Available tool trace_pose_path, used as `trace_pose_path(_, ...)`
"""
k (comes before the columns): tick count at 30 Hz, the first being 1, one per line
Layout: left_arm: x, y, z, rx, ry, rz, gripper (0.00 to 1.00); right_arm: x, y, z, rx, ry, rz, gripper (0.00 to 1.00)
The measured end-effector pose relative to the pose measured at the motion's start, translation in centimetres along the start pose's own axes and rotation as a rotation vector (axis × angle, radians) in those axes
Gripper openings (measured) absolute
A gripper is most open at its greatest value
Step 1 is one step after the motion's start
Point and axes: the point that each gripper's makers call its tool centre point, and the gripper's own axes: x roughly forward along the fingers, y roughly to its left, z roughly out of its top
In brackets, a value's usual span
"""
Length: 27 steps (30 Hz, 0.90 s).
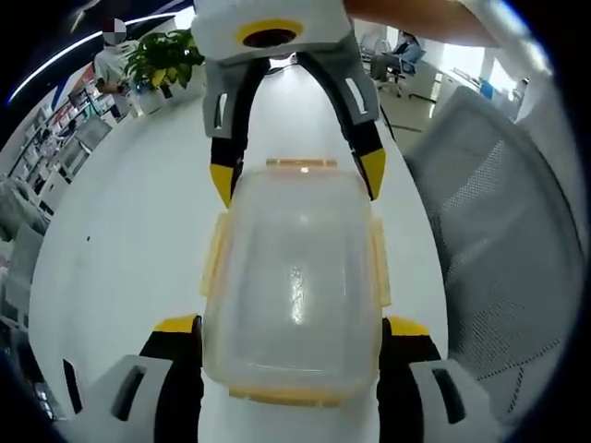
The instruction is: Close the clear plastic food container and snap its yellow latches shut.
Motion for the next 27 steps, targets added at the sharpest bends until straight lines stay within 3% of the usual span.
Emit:
trace_pose_path(7, 0.2, 1.6, 0.1, 0.007, -0.009, 0.002, 0.74, -0.2, -1.5, -0.1, 0.006, 0.017, -0.003, 0.75)
trace_pose_path(17, 1.0, 5.8, 0.8, 0.023, -0.022, 0.001, 0.74, -0.9, -5.6, -0.7, 0.029, 0.017, -0.014, 0.75)
trace_pose_path(27, 1.8, 10.0, 1.2, 0.043, 0.002, -0.014, 0.74, -1.4, -9.6, -1.1, 0.048, 0.003, -0.02, 0.75)
